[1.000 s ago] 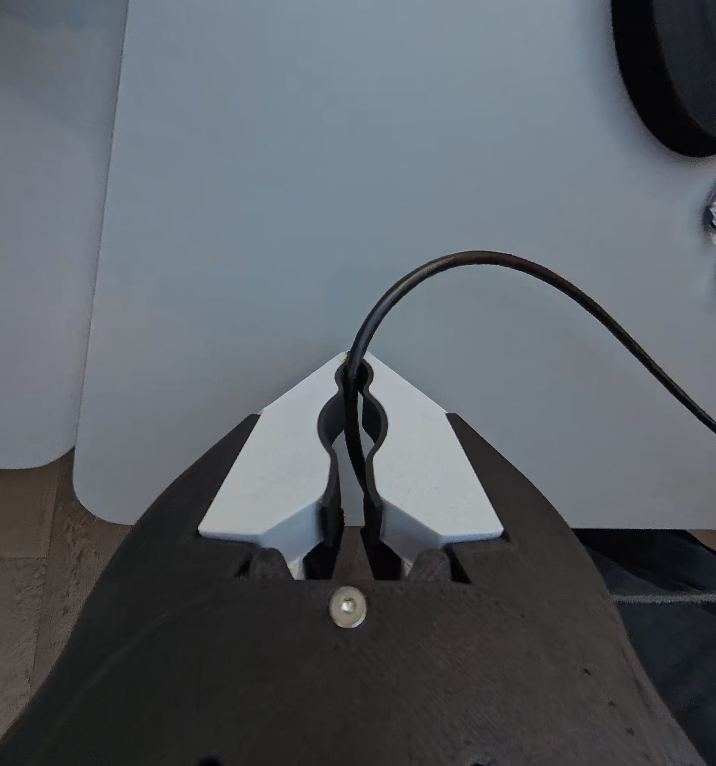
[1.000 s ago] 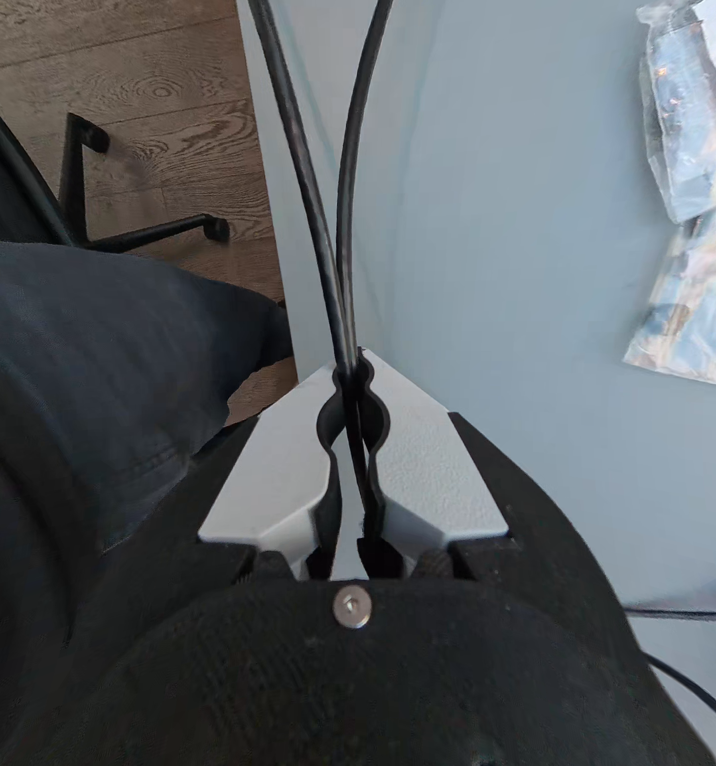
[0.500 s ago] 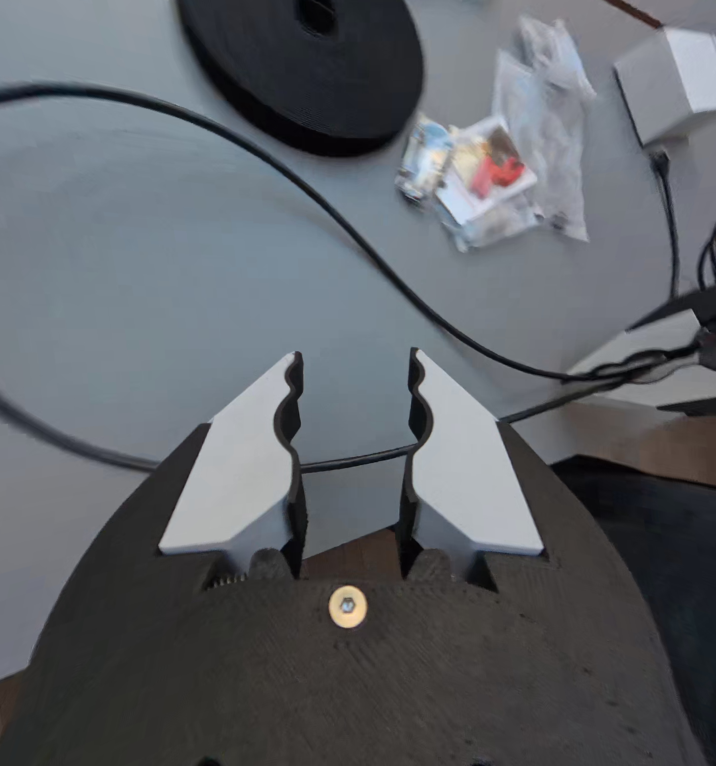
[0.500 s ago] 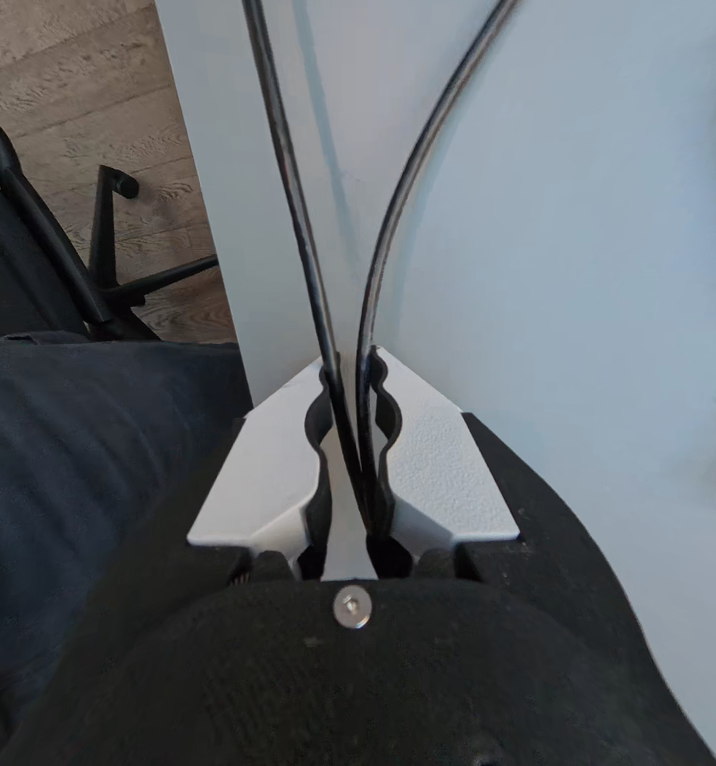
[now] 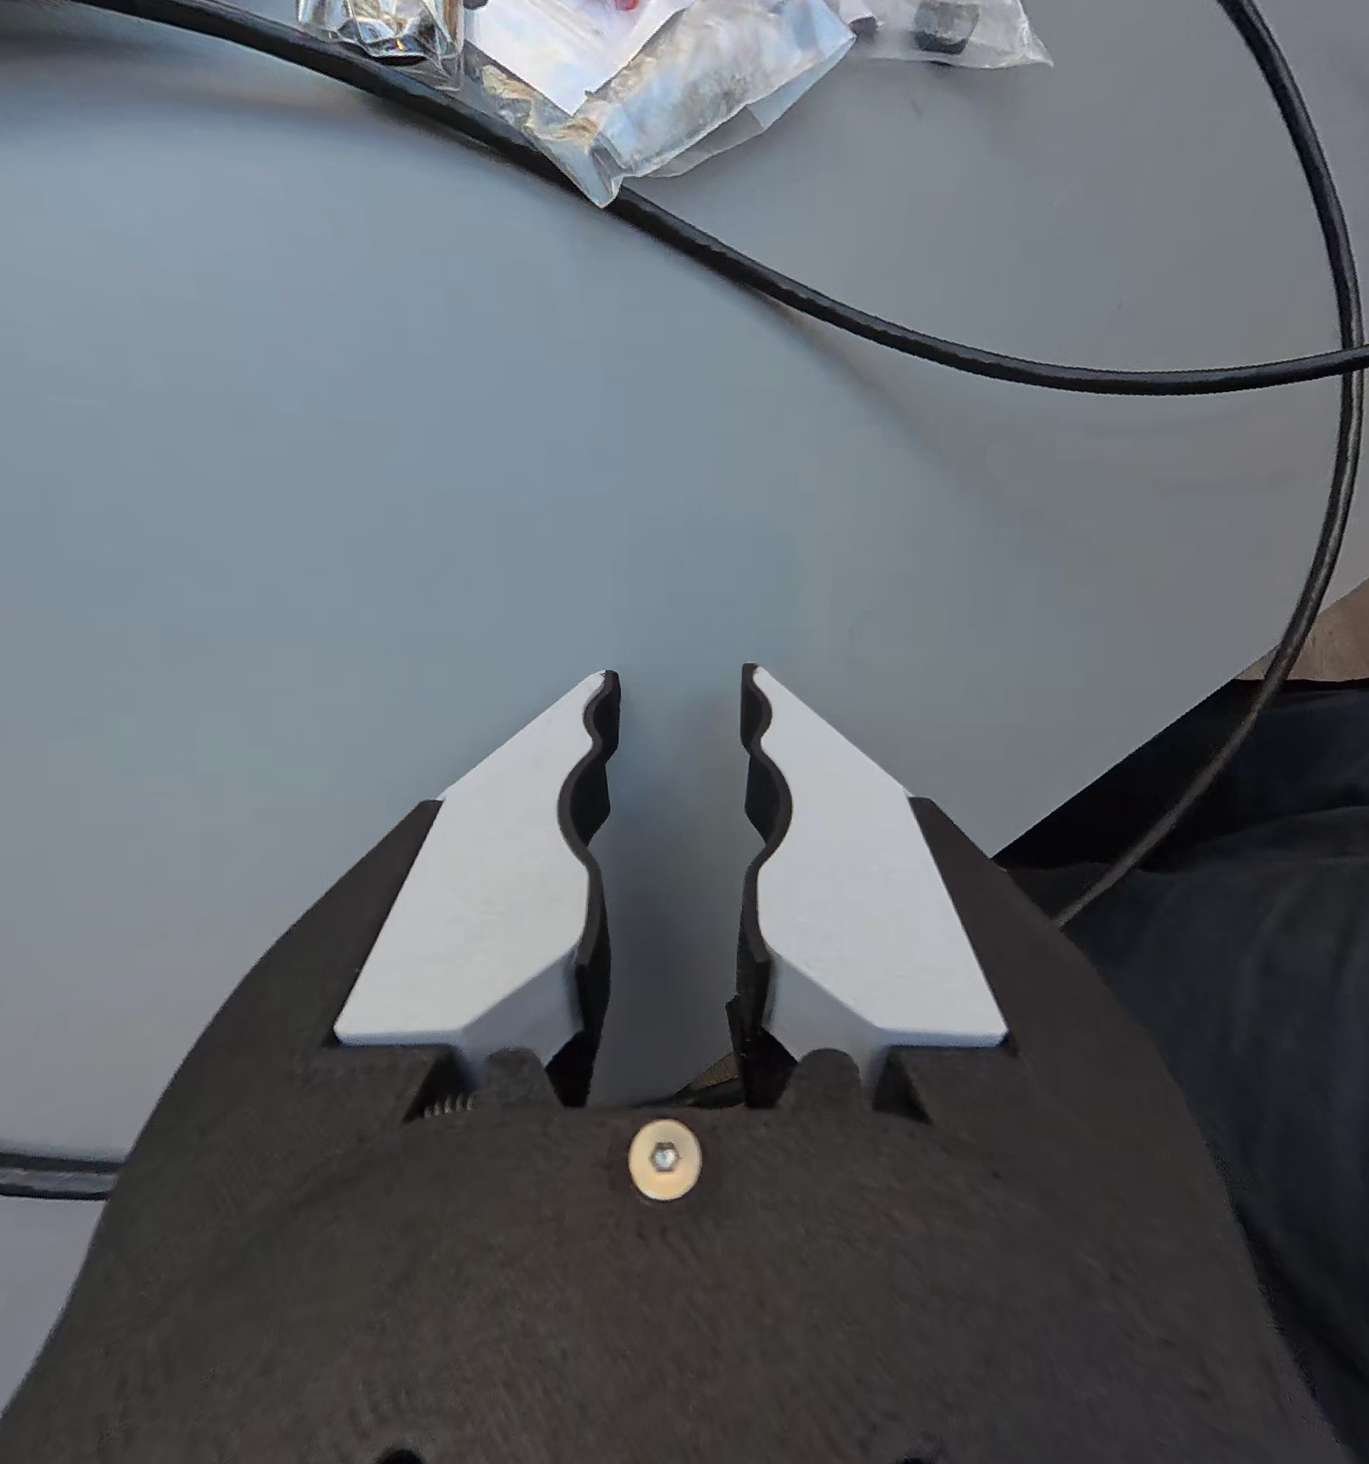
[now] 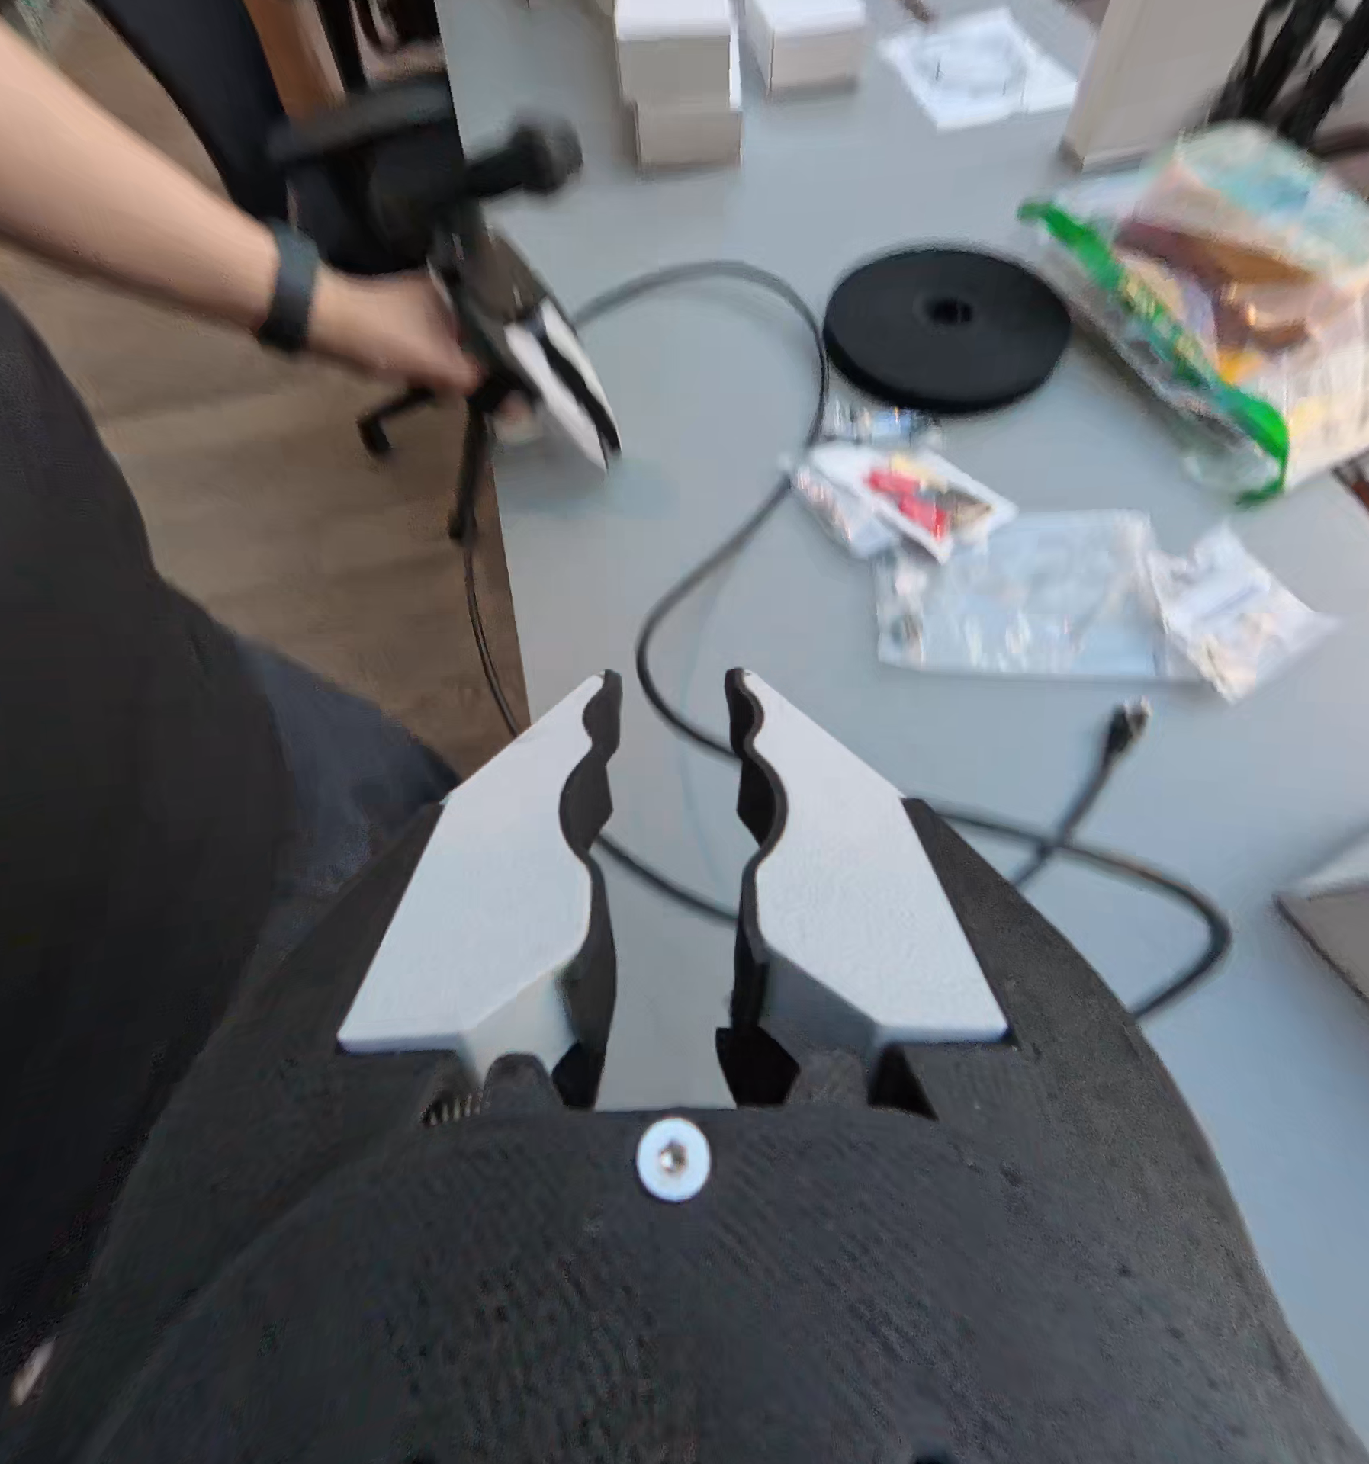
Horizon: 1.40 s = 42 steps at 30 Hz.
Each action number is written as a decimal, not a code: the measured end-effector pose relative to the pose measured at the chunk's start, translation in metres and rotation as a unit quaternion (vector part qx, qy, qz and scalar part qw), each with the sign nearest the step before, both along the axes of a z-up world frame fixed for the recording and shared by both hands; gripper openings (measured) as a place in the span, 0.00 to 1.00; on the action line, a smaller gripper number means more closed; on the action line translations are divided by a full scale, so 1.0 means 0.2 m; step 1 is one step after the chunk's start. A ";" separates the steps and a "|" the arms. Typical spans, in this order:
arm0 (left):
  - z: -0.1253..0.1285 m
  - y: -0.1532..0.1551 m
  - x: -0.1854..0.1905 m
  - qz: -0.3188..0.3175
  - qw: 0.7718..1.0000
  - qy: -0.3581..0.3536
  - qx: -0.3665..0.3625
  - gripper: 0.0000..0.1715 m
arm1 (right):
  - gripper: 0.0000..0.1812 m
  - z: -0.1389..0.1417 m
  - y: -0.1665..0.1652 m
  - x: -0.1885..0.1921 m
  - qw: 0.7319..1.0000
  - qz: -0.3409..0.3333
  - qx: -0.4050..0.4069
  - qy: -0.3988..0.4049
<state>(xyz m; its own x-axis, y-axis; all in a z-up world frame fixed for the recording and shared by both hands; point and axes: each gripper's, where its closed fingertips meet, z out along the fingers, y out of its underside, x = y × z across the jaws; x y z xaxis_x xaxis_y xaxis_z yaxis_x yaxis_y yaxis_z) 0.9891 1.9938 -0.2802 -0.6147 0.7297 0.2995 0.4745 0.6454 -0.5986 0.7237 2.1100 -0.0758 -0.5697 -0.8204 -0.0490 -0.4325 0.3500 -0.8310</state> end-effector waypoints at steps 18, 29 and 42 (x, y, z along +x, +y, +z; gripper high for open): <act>0.33 0.58 -0.53 -0.181 0.983 -0.016 0.004 0.26 | 0.06 -1.05 0.07 -0.29 0.935 0.228 0.115 0.247; 0.00 1.03 -0.88 -0.357 0.925 -0.127 -0.037 0.00 | 0.00 -0.73 0.25 -0.03 0.965 0.083 0.247 0.030; 0.26 1.00 -0.70 -0.456 0.885 -0.091 -0.016 0.00 | 0.33 -0.84 0.06 -0.14 0.956 0.179 -0.086 0.216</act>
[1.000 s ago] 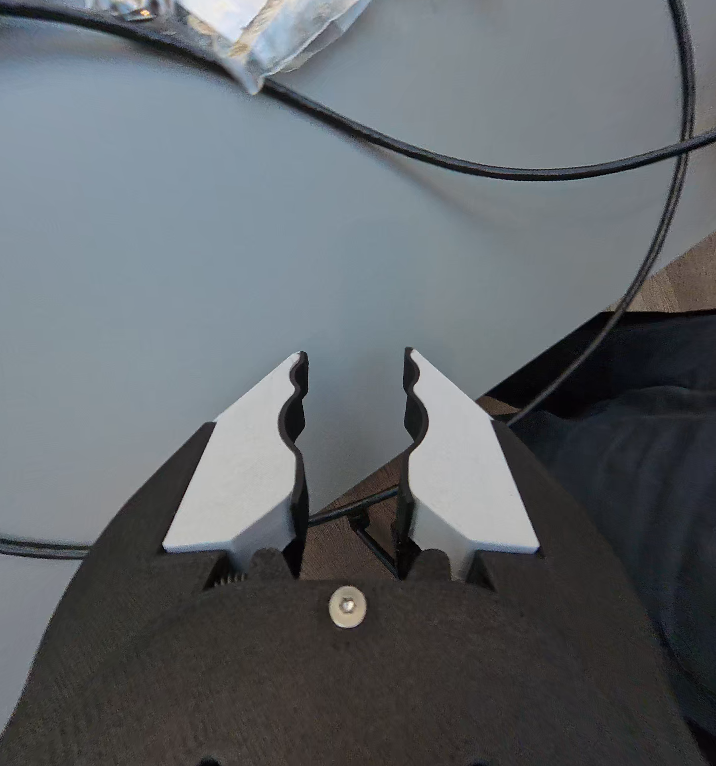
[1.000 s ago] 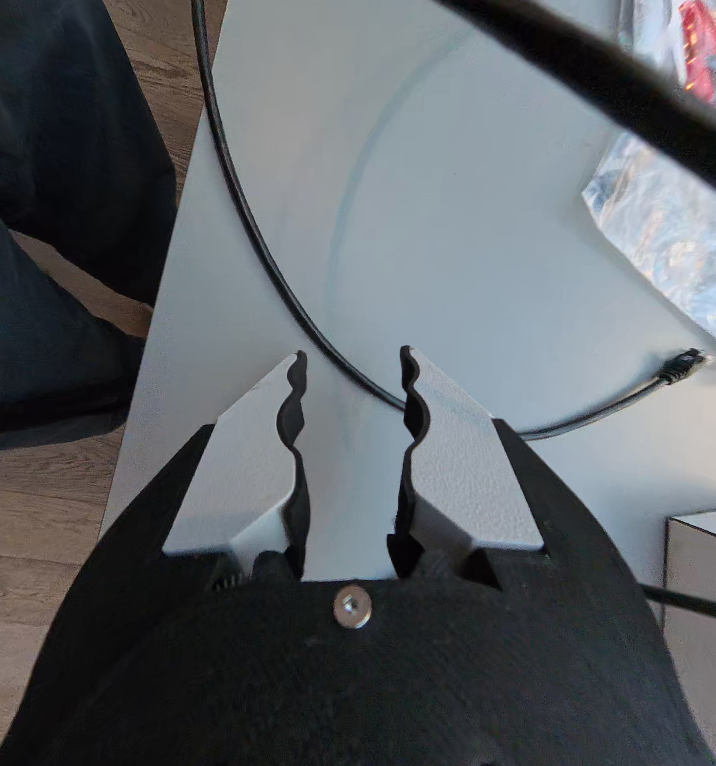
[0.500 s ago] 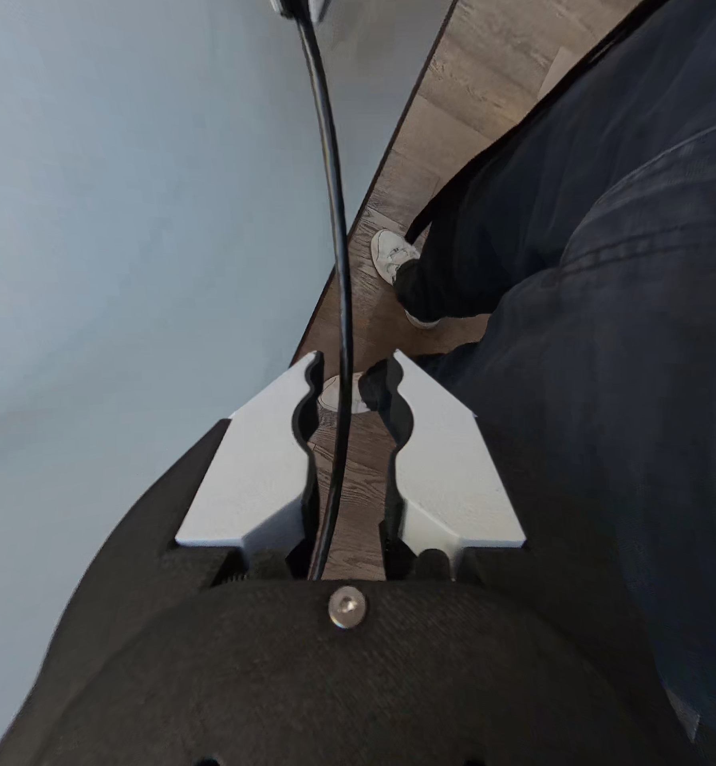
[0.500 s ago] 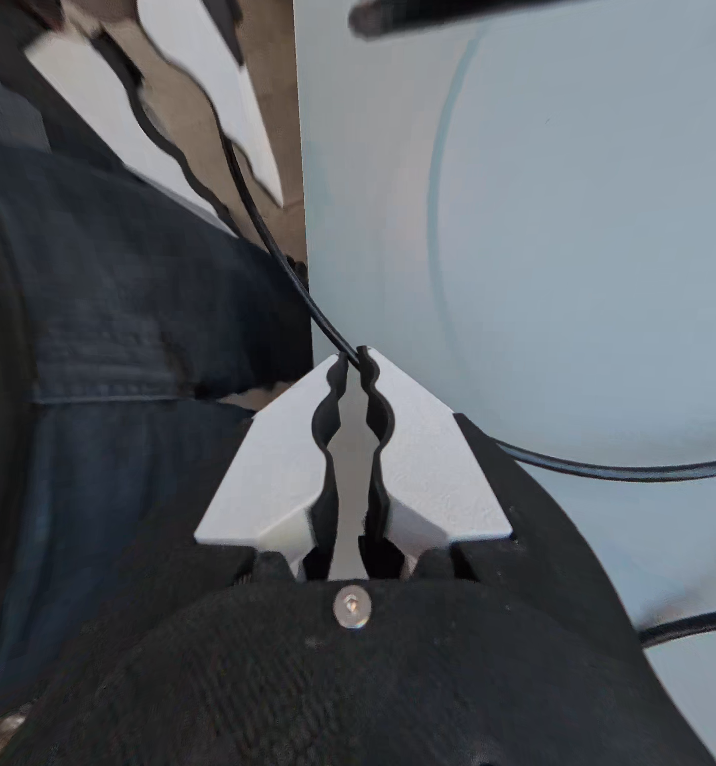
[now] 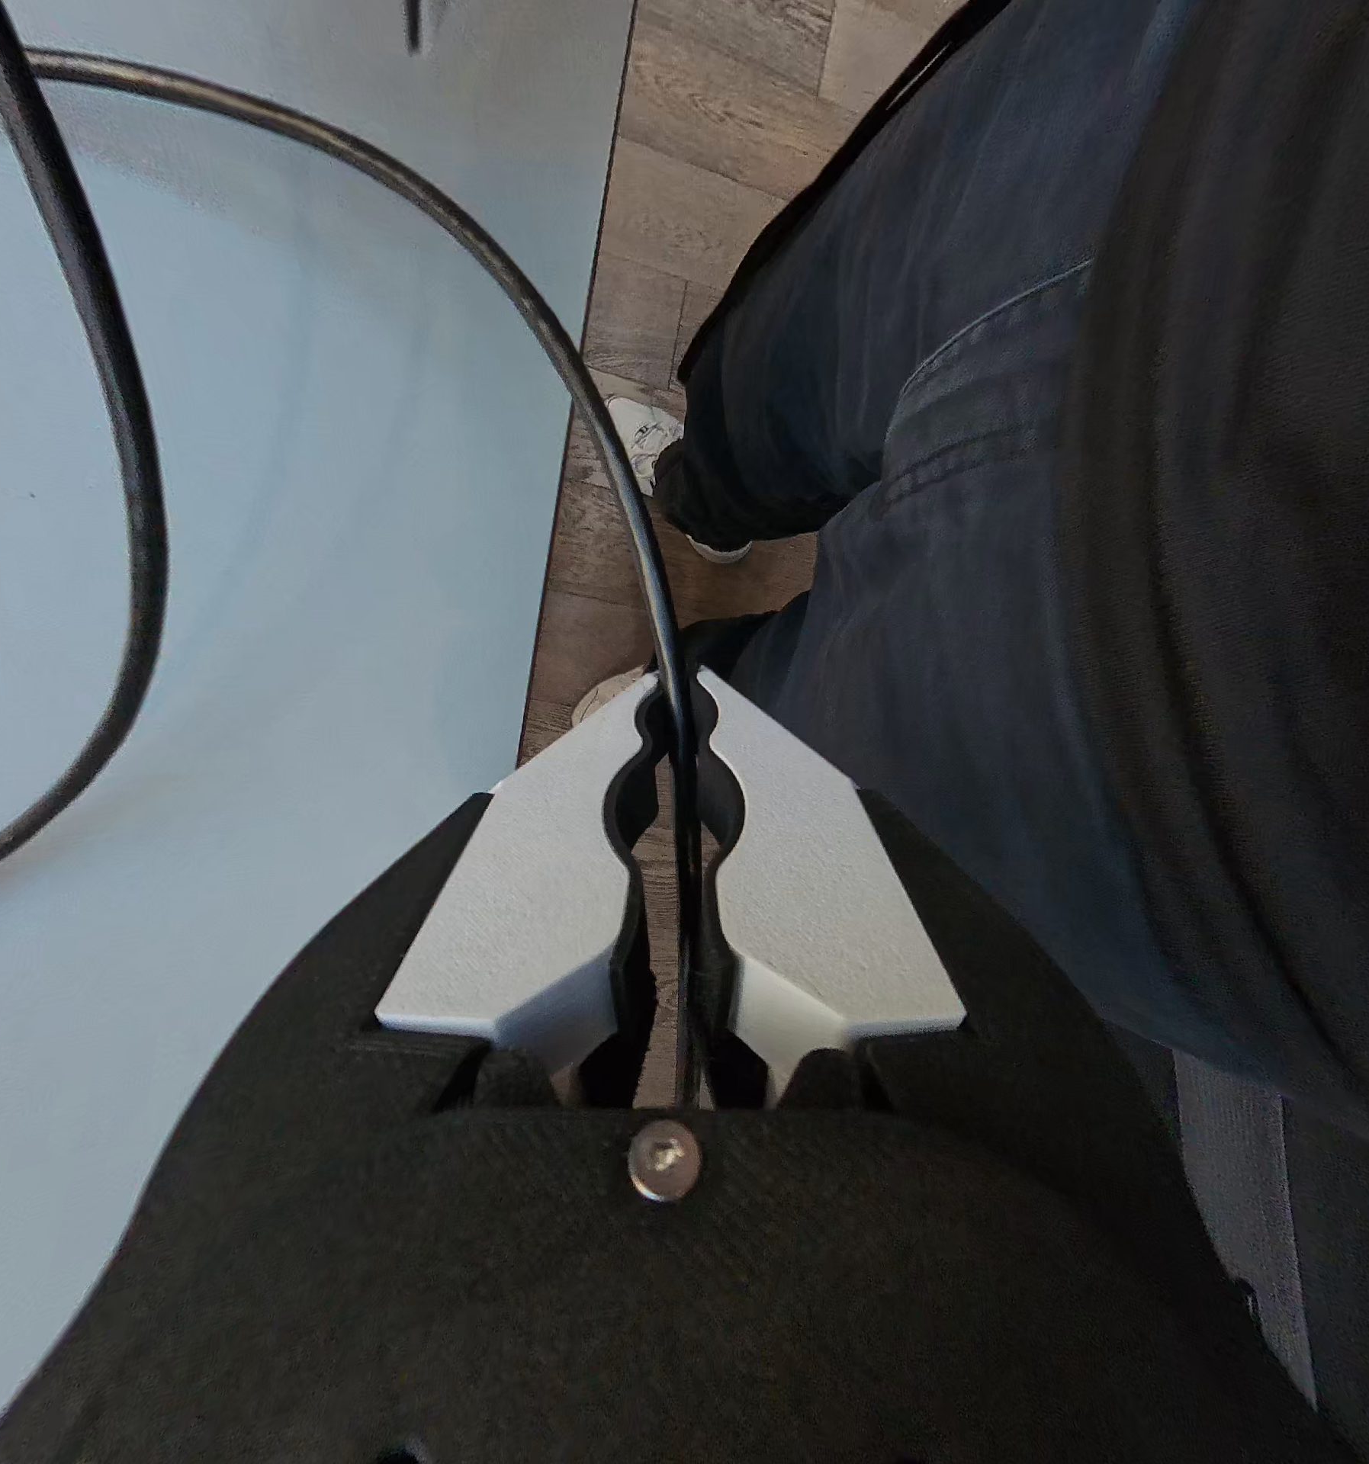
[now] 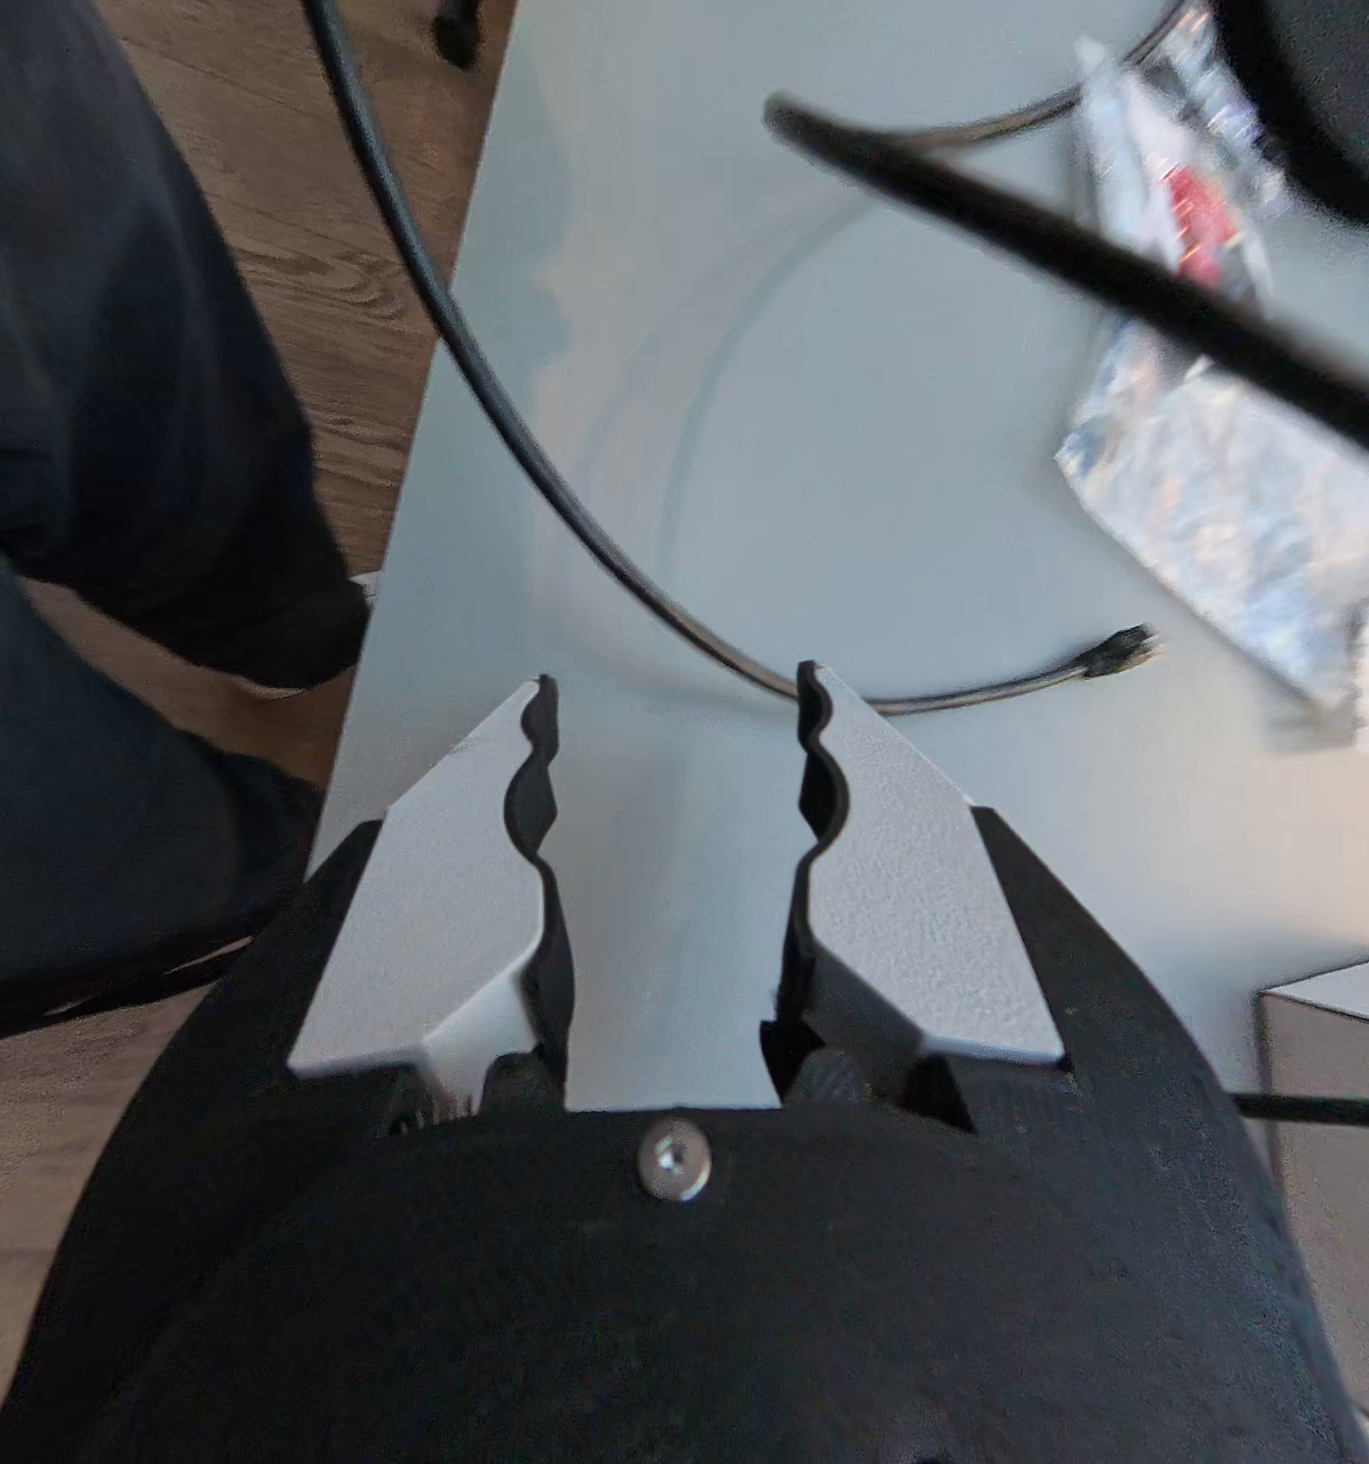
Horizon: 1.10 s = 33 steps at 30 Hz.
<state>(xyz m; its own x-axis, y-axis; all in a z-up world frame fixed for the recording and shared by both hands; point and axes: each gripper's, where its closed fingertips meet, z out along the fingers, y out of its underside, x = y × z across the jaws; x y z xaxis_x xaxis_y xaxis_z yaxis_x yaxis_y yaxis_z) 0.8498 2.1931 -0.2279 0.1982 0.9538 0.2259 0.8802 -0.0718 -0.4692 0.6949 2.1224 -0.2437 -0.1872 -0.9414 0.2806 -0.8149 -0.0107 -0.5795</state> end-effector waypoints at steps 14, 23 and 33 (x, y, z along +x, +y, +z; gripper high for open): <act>0.05 -0.21 0.04 -0.024 0.999 0.020 -0.030 0.00 | 0.00 0.06 0.43 -0.13 0.979 -0.094 0.179 0.042; -0.28 -0.23 -0.52 0.015 0.995 0.034 -0.093 0.03 | 0.00 -0.11 0.60 -0.69 0.932 -0.263 0.225 0.111; 0.38 -0.19 -0.80 0.097 0.964 0.179 -0.174 0.19 | 0.04 -0.22 0.55 -0.92 0.929 -0.314 0.187 0.055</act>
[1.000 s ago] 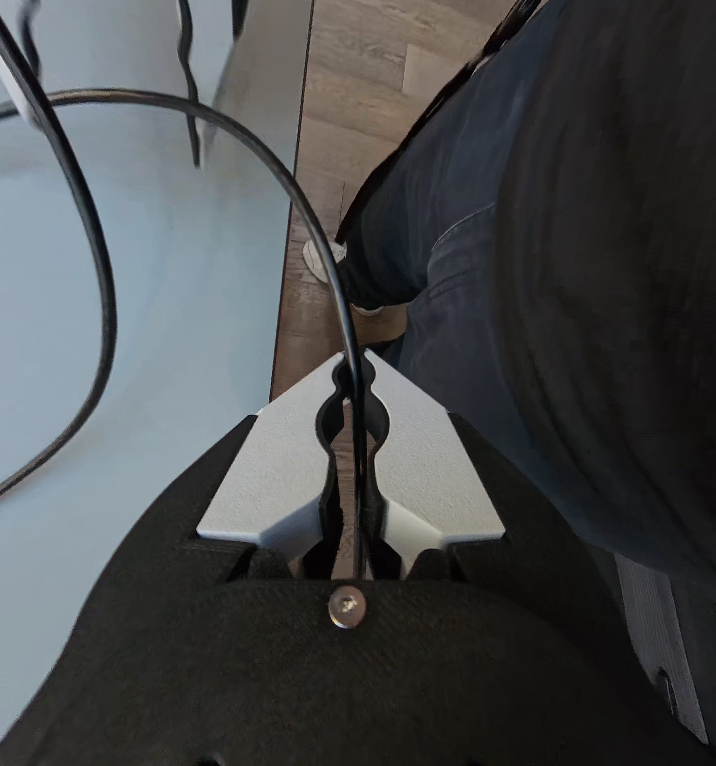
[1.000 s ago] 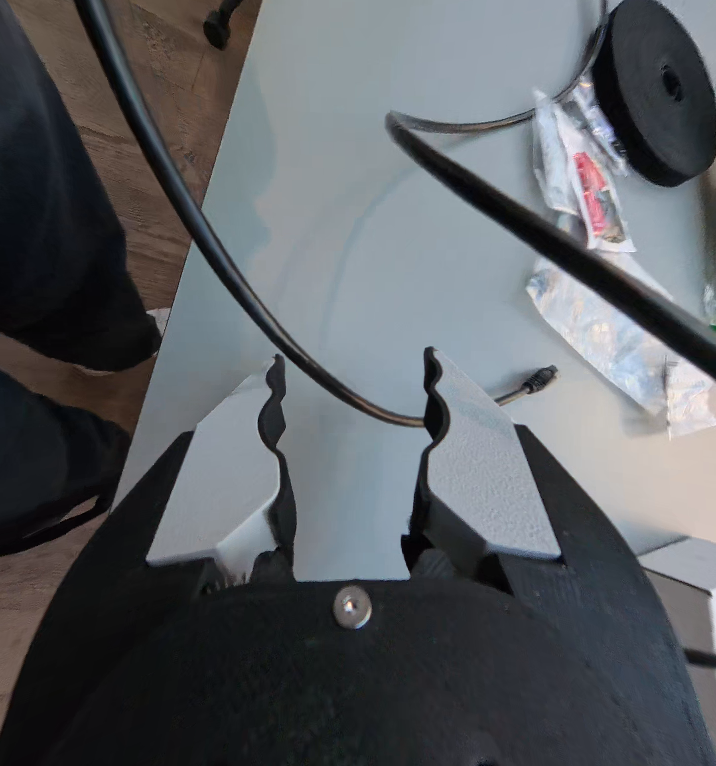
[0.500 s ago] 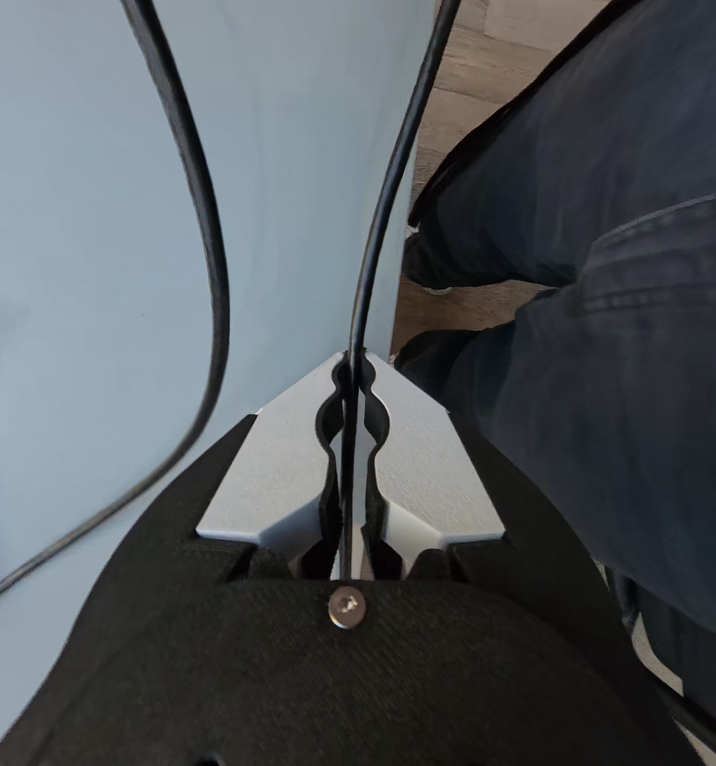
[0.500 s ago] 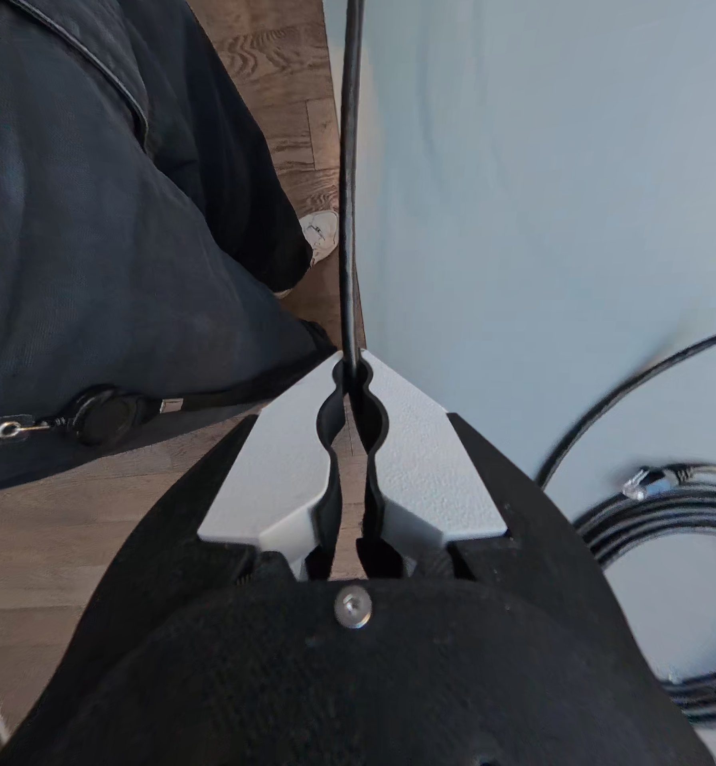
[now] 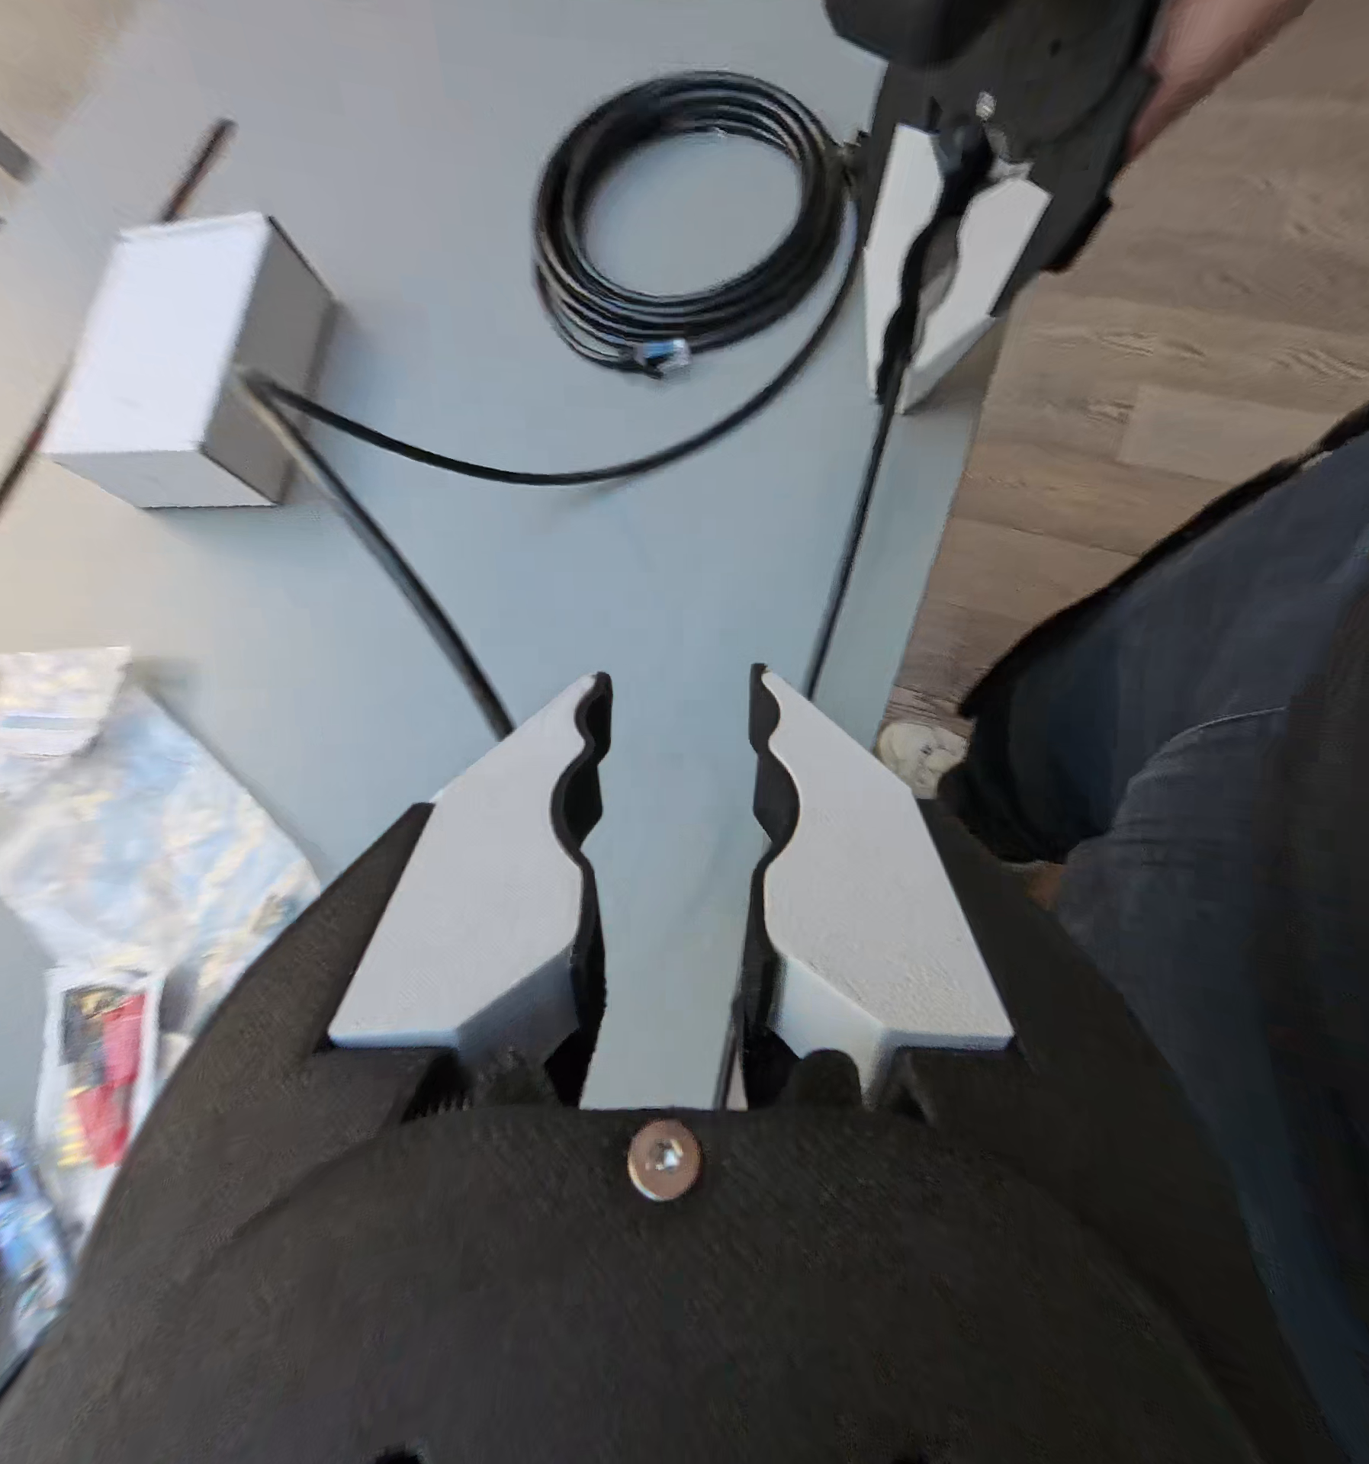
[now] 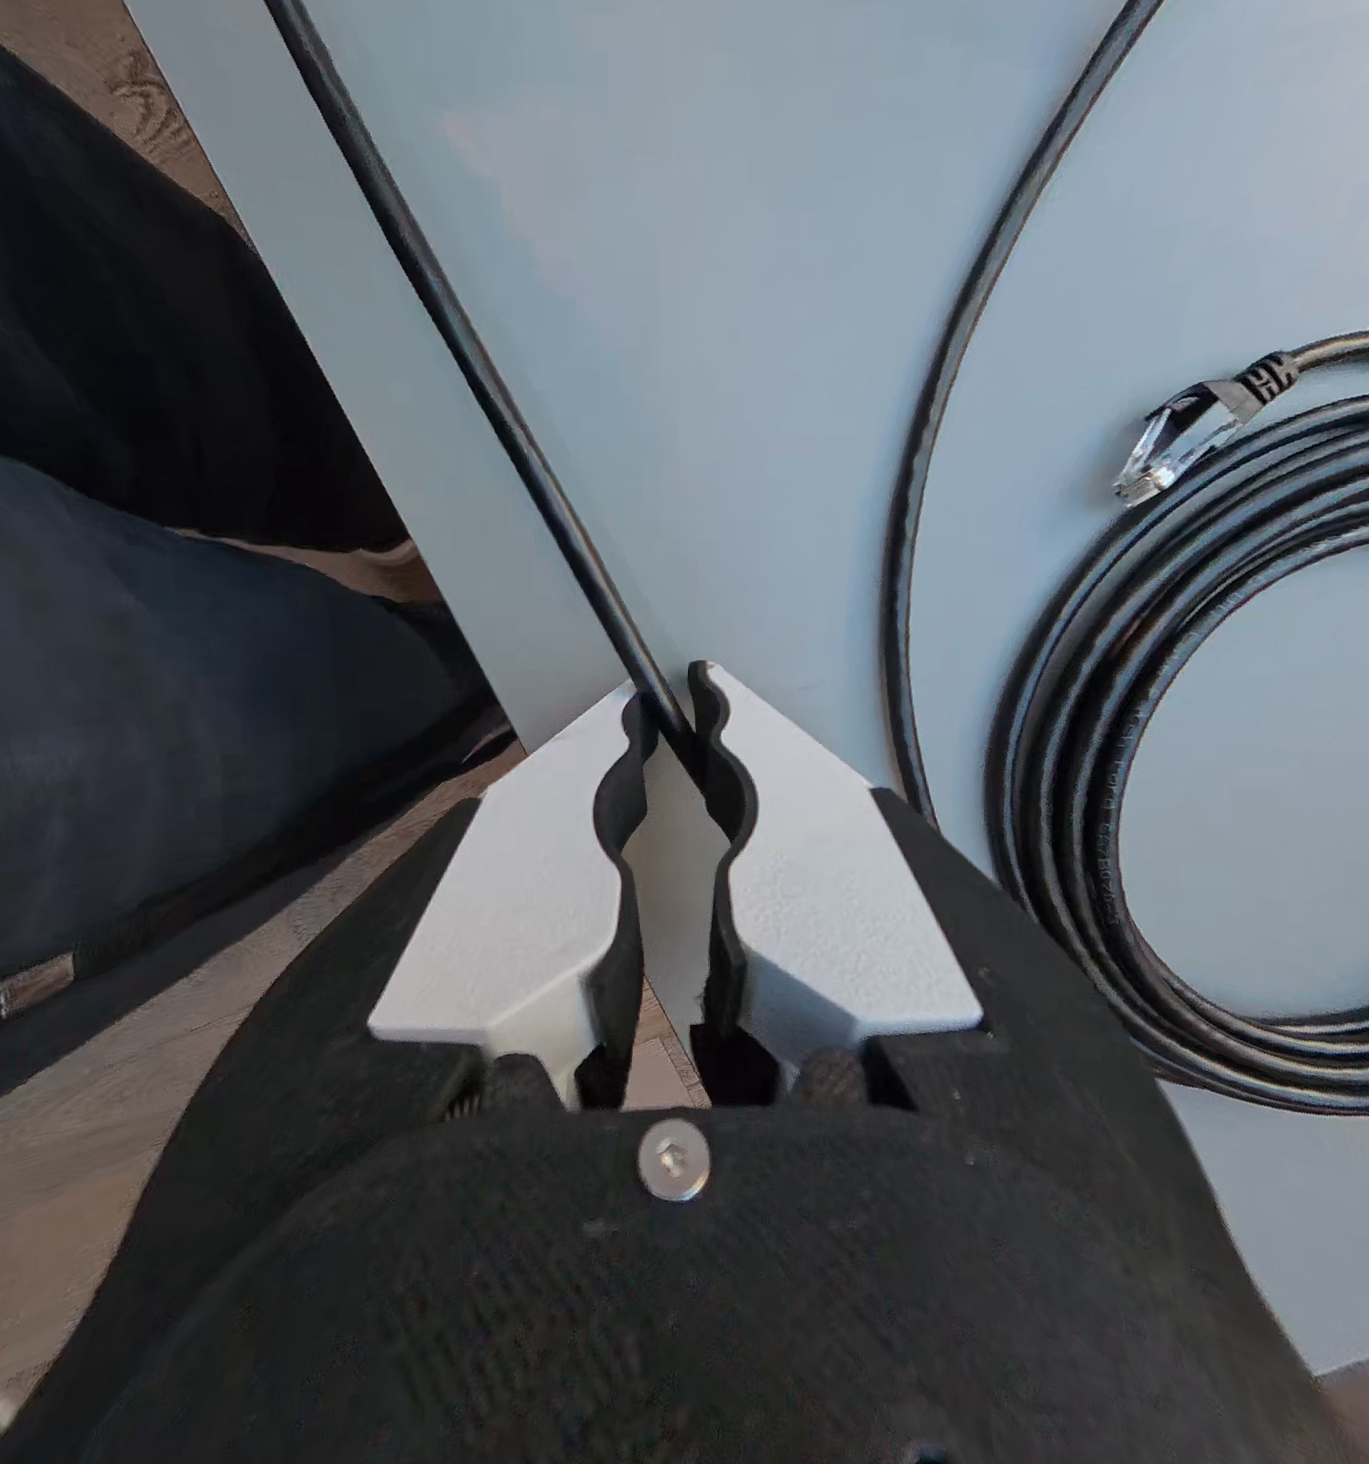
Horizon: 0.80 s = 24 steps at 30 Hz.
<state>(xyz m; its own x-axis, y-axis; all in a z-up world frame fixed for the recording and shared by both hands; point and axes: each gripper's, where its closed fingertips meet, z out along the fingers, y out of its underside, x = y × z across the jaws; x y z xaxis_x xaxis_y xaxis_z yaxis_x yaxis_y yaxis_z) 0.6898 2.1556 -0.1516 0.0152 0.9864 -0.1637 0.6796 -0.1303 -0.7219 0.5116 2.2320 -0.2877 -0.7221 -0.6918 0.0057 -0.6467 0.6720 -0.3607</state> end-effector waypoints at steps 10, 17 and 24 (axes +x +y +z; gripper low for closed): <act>-0.08 -0.27 0.11 0.093 0.994 -0.033 0.047 0.15 | 0.09 0.02 0.00 0.02 0.998 -0.022 -0.014 -0.050; 0.20 -0.34 -0.03 0.074 0.996 0.013 -0.039 0.33 | 0.15 0.04 -0.04 0.03 0.999 0.022 -0.040 -0.012; -0.11 -0.36 -0.08 0.033 0.991 -0.089 0.096 0.33 | 0.18 0.06 -0.10 0.10 0.989 0.128 -0.068 0.006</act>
